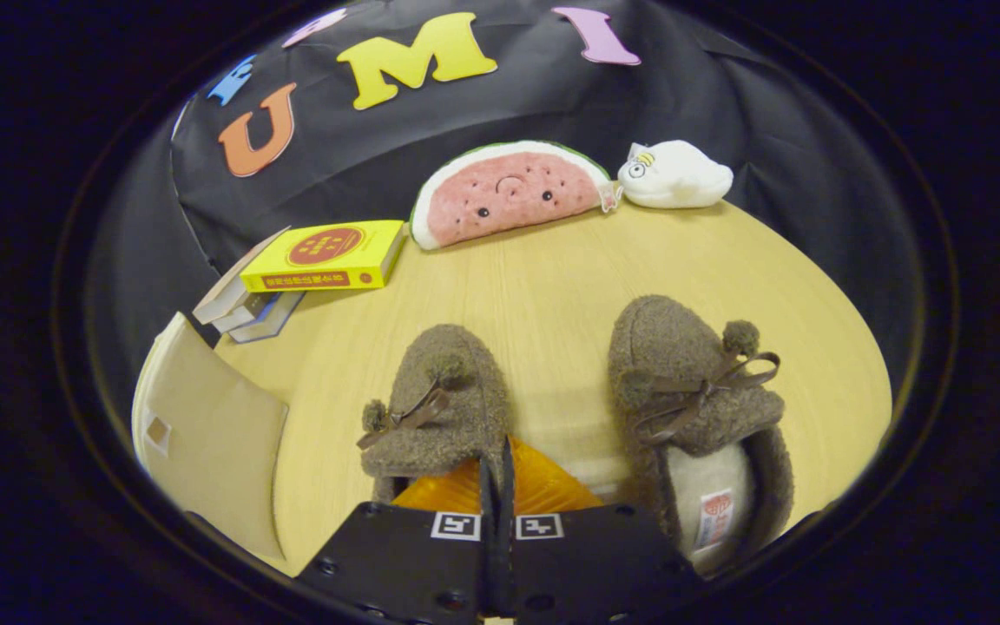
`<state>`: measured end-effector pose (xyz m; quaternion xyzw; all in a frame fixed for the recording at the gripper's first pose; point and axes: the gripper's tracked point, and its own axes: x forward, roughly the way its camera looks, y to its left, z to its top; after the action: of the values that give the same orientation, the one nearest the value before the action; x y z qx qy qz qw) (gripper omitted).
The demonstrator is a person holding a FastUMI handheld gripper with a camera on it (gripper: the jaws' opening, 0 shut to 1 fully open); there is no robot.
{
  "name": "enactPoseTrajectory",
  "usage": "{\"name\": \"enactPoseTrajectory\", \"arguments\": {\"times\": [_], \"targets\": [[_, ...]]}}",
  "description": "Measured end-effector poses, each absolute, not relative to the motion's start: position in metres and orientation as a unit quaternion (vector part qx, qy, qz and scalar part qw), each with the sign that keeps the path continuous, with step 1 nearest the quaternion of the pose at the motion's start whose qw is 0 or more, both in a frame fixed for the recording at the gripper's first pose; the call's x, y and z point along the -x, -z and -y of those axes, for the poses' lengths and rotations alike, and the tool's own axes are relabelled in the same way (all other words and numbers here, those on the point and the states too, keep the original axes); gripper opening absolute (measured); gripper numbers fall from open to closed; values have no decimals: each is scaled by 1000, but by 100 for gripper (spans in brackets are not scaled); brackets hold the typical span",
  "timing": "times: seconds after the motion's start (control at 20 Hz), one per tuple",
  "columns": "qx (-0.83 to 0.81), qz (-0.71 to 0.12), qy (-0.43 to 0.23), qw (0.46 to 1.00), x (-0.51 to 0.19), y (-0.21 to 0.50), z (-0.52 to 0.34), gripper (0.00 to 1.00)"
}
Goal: Open the storage box then place both shoes into the box .Put the left shoe in first, then the right shoe, with the right side of both shoes facing outward in a uniform manner.
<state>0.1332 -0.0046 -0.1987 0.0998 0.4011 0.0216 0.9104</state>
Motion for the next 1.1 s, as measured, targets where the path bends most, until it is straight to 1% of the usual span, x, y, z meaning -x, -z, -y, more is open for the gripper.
{"name": "enactPoseTrajectory", "arguments": {"times": [0.2, 0.5, 0.7, 0.95, 1.1], "targets": [[-109, -392, -38, 912, -127, 185, -11, 0], [-124, -373, -45, 918, -120, 152, -28, 0], [-128, -353, -50, 925, -108, 115, -44, 0], [-129, -319, -76, 936, -94, 63, -81, 0], [-125, -314, -92, 937, -84, 42, -114, 0]]}}
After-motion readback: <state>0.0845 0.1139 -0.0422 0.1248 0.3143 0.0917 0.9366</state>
